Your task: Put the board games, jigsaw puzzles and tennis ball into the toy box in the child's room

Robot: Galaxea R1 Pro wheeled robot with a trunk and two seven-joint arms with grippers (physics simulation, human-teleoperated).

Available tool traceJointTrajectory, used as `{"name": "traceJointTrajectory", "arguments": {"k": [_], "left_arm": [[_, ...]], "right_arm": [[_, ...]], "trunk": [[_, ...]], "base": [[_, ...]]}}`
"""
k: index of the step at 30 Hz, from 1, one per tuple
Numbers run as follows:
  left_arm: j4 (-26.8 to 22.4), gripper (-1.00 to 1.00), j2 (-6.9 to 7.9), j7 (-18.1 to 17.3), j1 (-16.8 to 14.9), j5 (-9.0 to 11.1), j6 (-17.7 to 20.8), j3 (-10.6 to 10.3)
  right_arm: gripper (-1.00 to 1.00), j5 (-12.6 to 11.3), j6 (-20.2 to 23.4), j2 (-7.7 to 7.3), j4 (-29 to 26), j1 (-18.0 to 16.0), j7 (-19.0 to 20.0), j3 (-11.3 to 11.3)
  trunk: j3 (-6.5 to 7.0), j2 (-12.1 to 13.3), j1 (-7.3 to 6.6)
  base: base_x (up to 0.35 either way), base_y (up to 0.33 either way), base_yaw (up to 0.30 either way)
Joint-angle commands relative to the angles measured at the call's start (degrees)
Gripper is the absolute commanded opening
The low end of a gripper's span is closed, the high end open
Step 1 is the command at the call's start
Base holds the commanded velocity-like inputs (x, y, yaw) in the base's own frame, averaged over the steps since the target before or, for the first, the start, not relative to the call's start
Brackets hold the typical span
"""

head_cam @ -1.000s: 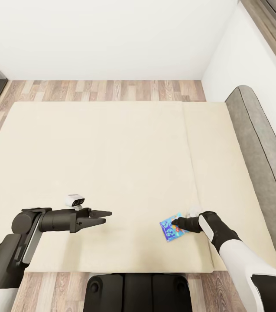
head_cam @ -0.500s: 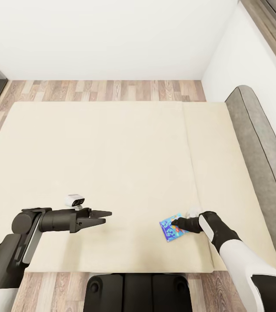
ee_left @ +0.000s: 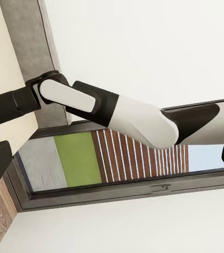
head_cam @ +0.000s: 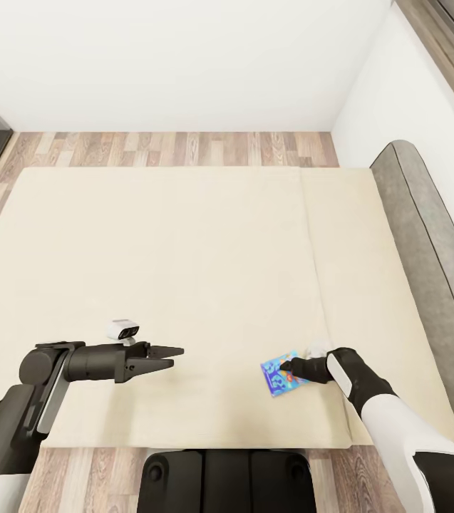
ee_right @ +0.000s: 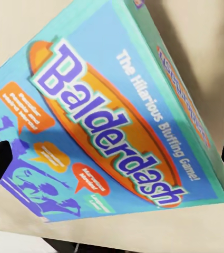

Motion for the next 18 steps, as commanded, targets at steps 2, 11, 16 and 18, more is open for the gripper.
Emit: {"name": "traceJointTrajectory", "arguments": {"k": [2, 11, 16, 18], "left_arm": [[0.0, 1.00, 0.02, -0.2, 0.0, 0.0, 0.6, 0.0], [0.0, 1.00, 0.02, -0.2, 0.0, 0.0, 0.6, 0.0], [0.0, 1.00, 0.08, -0.2, 0.0, 0.0, 0.6, 0.0], [0.0, 1.00, 0.09, -0.2, 0.0, 0.0, 0.6, 0.0]], "right_arm": [[1.00, 0.1, 0.7, 0.02, -0.1, 0.0, 1.2, -0.3], [1.00, 0.1, 1.9, 0.02, -0.1, 0.1, 3.5, -0.3], [1.00, 0.1, 2.2, 0.08, -0.1, 0.1, 5.4, -0.3], [1.00, 0.1, 2.3, 0.09, 0.0, 0.1, 5.7, -0.3]], "trunk": [[-0.06, -0.1, 0.03], [-0.06, -0.1, 0.03], [-0.06, -0.1, 0.03], [-0.06, -0.1, 0.03]], "base": [[0.000, 0.000, 0.000], [0.000, 0.000, 0.000], [0.000, 0.000, 0.000], [0.000, 0.000, 0.000]]}}
